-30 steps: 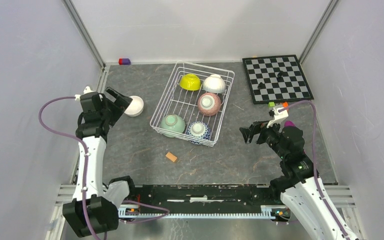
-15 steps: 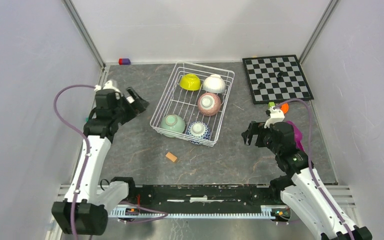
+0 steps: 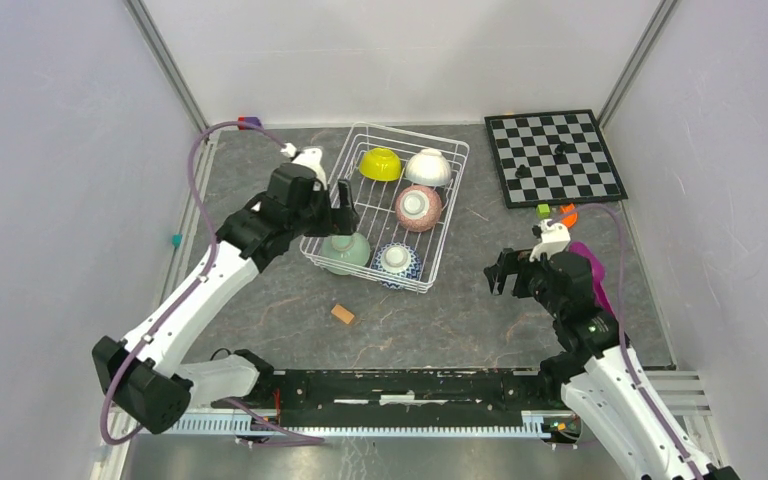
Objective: Unload the bowls from the dish rack
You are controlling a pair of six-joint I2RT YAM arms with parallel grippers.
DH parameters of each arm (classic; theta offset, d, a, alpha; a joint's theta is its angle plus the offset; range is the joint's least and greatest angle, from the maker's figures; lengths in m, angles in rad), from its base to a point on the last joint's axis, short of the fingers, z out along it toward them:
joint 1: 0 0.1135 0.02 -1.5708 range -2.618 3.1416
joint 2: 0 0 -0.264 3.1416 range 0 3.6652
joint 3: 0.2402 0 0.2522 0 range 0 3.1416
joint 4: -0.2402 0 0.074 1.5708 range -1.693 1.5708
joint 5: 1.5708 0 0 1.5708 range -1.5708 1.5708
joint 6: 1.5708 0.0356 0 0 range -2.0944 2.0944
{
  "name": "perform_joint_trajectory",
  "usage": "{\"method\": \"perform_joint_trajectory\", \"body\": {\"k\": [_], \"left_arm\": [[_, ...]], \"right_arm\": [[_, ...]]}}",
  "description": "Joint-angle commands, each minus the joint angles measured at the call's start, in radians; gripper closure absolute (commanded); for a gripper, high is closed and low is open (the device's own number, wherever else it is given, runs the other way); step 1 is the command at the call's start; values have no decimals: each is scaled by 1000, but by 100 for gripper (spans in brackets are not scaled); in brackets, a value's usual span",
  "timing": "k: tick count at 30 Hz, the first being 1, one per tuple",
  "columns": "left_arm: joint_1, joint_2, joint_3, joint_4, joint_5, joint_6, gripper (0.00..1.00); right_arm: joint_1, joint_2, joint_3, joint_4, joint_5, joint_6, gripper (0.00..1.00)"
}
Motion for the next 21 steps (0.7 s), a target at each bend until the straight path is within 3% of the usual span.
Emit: {"method": "perform_joint_trajectory", "body": {"k": [1, 4, 11, 21], "left_arm": [[-85, 32, 53, -26, -40, 129, 4], [-146, 45, 49, -17, -15, 174, 4], [-246, 158, 142, -177, -188, 179, 10], [-267, 181, 67, -245, -246, 97, 12]], "right_arm": [[1, -71, -34, 74, -25, -34, 2], [2, -106, -52, 97, -28, -29, 2], [2, -116, -53, 90, -32, -20, 2], [1, -82, -83, 148, -94, 14, 2]]}}
